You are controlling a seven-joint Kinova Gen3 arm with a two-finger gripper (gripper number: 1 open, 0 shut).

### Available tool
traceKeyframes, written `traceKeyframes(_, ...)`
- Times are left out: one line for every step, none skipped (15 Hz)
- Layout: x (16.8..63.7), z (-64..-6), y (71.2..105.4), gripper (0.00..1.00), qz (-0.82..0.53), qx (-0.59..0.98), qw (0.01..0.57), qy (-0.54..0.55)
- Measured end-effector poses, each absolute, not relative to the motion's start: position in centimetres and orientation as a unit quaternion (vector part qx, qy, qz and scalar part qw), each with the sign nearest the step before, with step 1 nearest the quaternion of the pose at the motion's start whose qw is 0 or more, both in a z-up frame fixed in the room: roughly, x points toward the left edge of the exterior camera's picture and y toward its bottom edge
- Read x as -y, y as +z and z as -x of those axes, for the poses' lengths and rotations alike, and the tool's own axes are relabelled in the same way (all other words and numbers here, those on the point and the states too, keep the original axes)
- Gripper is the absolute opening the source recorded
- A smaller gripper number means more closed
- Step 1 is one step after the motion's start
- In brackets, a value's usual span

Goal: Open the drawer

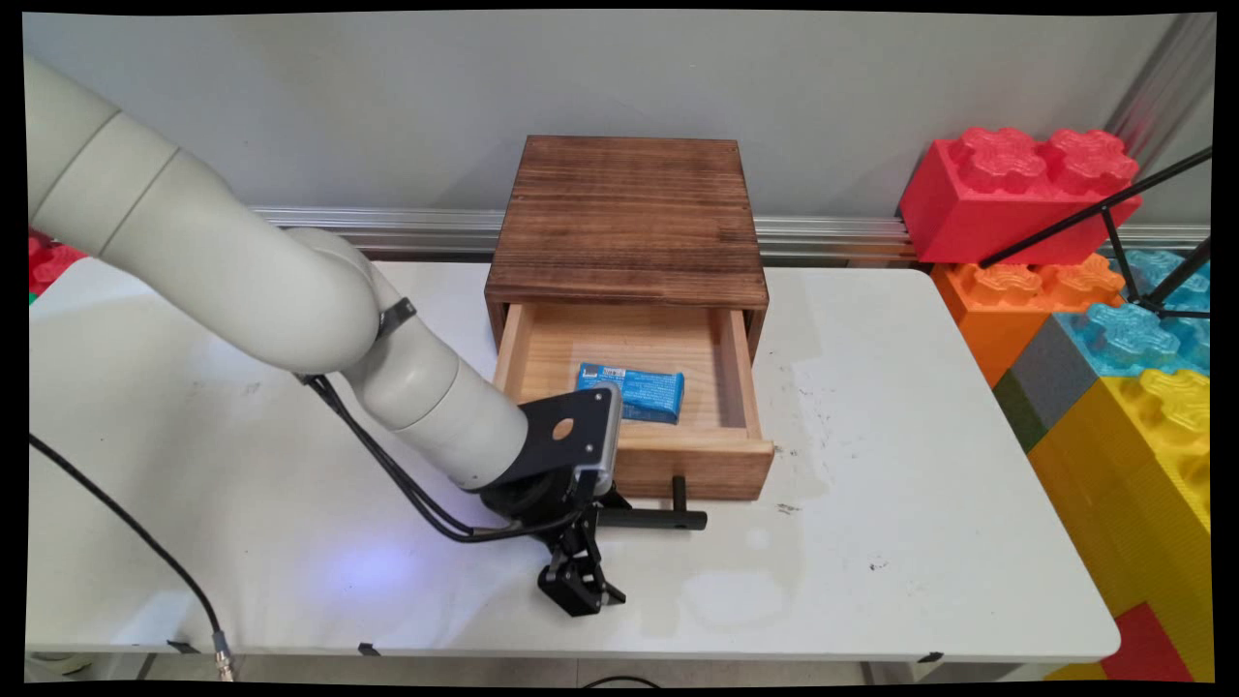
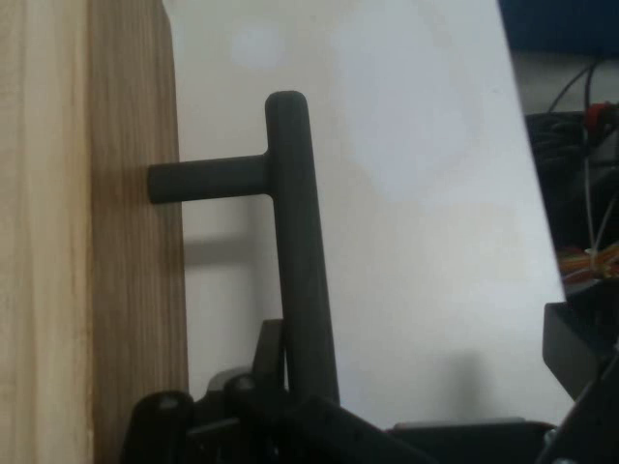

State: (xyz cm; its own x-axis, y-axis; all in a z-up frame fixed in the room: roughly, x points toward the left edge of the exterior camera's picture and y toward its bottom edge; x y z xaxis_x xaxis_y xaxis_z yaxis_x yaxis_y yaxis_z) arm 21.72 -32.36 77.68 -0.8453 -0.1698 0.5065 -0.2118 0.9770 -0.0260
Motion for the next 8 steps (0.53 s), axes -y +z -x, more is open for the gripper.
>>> traceKeyframes(32.1, -21.7, 77.7, 1.0, -0.099, 0.96, 0.261, 0.039)
traceKeyframes(31.8, -21.7, 77.6, 1.0, -0.098, 0.959, 0.262, 0.037)
traceKeyframes(31.5, -21.6, 77.6, 1.0, -0.097, 0.959, 0.263, 0.036)
traceKeyframes(31.2, -21.6, 77.6, 1.0, -0.096, 0.959, 0.264, 0.034)
traceKeyframes(31.0, -21.6, 77.6, 1.0, -0.095, 0.959, 0.265, 0.033)
traceKeyframes(30.8, -21.5, 77.6, 1.0, -0.095, 0.959, 0.266, 0.032)
traceKeyframes(30.6, -21.5, 77.6, 1.0, -0.095, 0.958, 0.268, 0.031)
traceKeyframes(30.5, -21.5, 77.6, 1.0, -0.094, 0.958, 0.269, 0.03)
